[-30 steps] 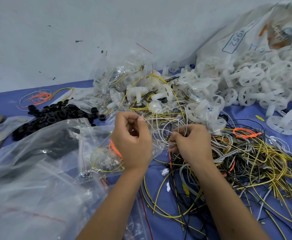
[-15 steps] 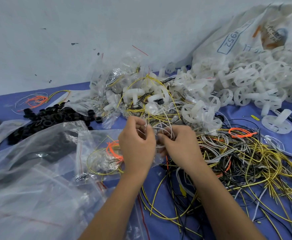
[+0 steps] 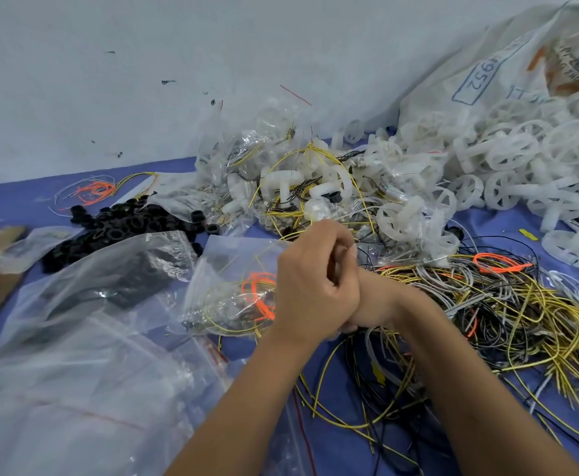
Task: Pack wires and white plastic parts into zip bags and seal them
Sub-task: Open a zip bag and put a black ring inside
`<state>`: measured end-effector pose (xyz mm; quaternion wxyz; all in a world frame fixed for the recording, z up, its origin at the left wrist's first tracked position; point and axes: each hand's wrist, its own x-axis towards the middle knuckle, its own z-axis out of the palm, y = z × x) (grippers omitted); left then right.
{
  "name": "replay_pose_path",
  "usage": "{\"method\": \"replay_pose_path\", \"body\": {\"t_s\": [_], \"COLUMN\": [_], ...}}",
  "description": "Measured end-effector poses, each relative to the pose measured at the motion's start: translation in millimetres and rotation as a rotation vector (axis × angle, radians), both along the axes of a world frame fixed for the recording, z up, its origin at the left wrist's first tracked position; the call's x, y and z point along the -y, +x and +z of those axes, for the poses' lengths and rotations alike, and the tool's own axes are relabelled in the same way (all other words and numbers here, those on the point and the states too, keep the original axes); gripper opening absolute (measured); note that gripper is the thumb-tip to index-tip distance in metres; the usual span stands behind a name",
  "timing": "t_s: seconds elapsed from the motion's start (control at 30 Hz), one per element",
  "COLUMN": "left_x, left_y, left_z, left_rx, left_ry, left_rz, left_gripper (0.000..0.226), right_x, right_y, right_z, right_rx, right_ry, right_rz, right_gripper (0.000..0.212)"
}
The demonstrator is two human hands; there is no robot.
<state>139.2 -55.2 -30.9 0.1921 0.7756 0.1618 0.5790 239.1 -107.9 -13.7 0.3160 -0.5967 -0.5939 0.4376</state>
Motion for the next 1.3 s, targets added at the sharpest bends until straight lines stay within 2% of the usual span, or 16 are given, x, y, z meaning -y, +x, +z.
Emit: {"method": "replay_pose_path", "body": {"t_s": [0.1,0.17,0.33,0.43,0.6,0.7,0.77,0.93,1.0,1.07,1.17,1.2,1.23,1.3], "left_x": [-3,-6,-12,-19,-24,-24,-24,-17,-13,-10,-7,-7,-7,-9], "left_y": [-1,-2,-5,-7,-6,-5,-6,-5,-4,-2,0,0,0,-1], "left_z": [1,1,-3,-4,-10,-11,-10,-6,-2,1,4,4,4,3], "left_rx": [0.043,0.059,0.108,0.192,0.285,0.309,0.318,0.26,0.24,0.223,0.211,0.21,0.21,0.213], "left_ry": [-0.009,-0.017,-0.151,-0.31,-0.517,-0.551,-0.534,-0.405,-0.314,-0.232,-0.168,-0.163,-0.163,-0.176], "left_rz": [-0.013,0.001,0.135,0.19,0.197,0.222,0.245,0.229,0.195,0.161,0.127,0.124,0.125,0.134], "left_gripper": [0.017,0.018,0.012,0.013,0.015,0.014,0.013,0.016,0.016,0.014,0.015,0.016,0.017,0.016], "right_x": [-11,-15,-15,-10,-14,-17,-17,-23,-27,-30,-30,-31,-31,-34], "right_y": [5,3,8,12,5,4,3,-1,-1,-7,-18,-20,-21,-17], "right_z": [13,19,16,9,-2,-3,0,9,12,15,21,22,21,19], "right_rx": [0.167,0.162,-0.171,-0.332,0.029,0.158,0.211,0.457,0.514,0.378,-0.246,-0.352,-0.364,-0.24], "right_ry": [-0.133,-0.13,0.055,0.075,0.233,0.211,0.18,0.084,0.122,0.245,0.265,0.256,0.249,0.248], "right_rz": [0.066,0.078,-0.099,-0.13,-0.282,-0.266,-0.237,-0.085,-0.08,-0.066,-0.02,0.0,0.013,0.052], "right_gripper": [0.05,0.047,0.019,0.023,0.028,0.016,0.008,0.016,0.014,0.016,0.018,0.02,0.023,0.029]}}
